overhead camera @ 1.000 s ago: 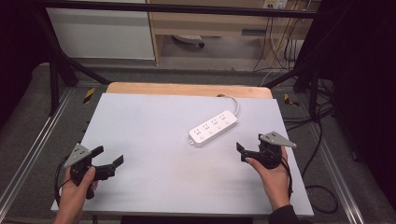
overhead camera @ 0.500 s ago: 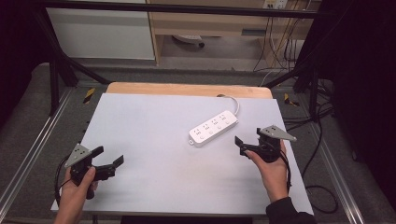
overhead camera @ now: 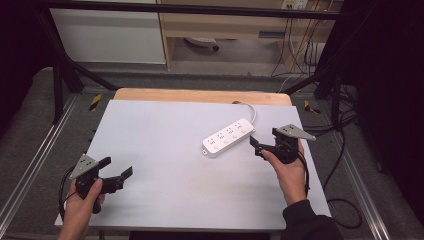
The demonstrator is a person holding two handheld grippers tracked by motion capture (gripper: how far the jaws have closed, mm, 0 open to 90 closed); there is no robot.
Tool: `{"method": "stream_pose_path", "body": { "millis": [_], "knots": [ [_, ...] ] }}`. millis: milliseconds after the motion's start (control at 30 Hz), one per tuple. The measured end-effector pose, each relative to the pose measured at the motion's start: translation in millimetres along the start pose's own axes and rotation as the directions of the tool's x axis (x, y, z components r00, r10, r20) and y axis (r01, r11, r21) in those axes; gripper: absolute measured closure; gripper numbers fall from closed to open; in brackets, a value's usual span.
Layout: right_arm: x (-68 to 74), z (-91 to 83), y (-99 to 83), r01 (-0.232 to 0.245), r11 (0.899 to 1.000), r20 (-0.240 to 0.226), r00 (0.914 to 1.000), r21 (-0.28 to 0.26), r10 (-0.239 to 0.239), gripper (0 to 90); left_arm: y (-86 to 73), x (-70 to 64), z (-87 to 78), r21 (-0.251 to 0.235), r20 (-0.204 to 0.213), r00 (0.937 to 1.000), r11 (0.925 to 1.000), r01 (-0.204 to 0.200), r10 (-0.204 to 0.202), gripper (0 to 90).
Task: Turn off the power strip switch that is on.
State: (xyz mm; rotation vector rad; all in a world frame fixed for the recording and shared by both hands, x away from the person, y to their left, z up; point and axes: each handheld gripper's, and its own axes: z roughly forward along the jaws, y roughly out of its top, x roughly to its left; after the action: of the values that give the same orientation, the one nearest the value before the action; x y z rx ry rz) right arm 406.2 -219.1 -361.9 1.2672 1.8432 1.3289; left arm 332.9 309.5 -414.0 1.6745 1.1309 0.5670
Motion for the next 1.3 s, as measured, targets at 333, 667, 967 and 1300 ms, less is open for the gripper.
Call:
{"method": "stream_pose_path", "body": {
  "millis": [333, 667, 967, 1300],
  "knots": [
    [-0.4, 22.0, 11.0, 0.034, 0.999, 0.019, 0.9992, 0.001, -0.034, 10.3, -0.6, -0.5, 0.7, 0.010, -0.002, 1.0000, 0.9999, -0.003, 0.003, 6.6],
    [-4.4, 42.6, 16.7, 0.031, 1.000, 0.017, 0.9994, -0.005, -0.031, 12.5, -0.7, -0.5, 0.8, 0.007, -0.002, 1.0000, 1.0000, -0.003, 0.003, 6.7],
    [-10.4, 64.3, 14.2, 0.000, 1.000, 0.035, 0.9994, 0.015, -0.001, 34.4, -0.9, -0.8, 1.5, 0.009, 0.001, 1.0000, 1.0000, 0.000, 0.000, 6.7],
    [-11.7, 78.6, 14.3, 0.007, 1.000, 0.028, 0.9996, 0.008, -0.008, 56.9, -1.3, -1.2, 2.4, 0.012, 0.007, 1.0000, 0.9999, 0.000, 0.000, 6.9]
  ]
}}
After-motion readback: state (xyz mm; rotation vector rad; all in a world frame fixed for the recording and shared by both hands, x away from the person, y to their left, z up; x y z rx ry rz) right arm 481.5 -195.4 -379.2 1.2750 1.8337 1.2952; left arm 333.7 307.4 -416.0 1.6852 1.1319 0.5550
